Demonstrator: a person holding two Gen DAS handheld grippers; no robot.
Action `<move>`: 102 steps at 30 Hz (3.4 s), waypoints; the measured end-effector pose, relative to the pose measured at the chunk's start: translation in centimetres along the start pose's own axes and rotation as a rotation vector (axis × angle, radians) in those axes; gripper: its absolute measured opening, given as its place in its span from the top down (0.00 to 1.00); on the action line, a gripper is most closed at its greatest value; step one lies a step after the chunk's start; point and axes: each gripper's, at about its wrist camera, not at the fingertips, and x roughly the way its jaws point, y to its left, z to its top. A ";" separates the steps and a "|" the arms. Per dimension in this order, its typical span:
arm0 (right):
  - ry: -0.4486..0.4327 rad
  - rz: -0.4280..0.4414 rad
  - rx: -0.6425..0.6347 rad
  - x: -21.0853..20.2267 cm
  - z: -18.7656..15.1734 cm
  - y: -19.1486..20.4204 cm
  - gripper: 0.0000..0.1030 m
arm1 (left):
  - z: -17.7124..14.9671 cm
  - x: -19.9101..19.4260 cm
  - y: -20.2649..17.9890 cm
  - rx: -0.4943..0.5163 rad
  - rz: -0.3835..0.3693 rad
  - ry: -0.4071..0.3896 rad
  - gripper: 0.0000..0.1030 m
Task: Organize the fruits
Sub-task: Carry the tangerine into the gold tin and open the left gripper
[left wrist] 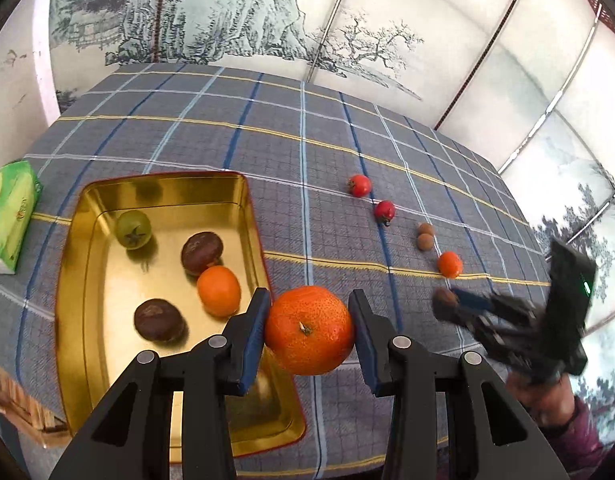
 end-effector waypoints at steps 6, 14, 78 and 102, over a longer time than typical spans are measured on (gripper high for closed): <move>-0.027 -0.011 0.024 -3.4 -2.9 0.4 0.65 | -1.0 -1.2 0.6 -0.017 0.023 -0.007 0.60; -0.055 0.022 -0.012 -4.2 -2.8 2.1 0.65 | -2.5 -2.5 2.2 -0.048 0.071 -0.009 0.60; -0.042 0.036 -0.024 -4.3 -3.1 3.3 0.65 | 1.7 2.2 12.1 -0.062 0.291 0.013 0.60; -0.021 0.032 -0.025 -3.5 -3.1 3.5 0.65 | 2.7 5.6 13.7 -0.091 0.302 0.060 0.59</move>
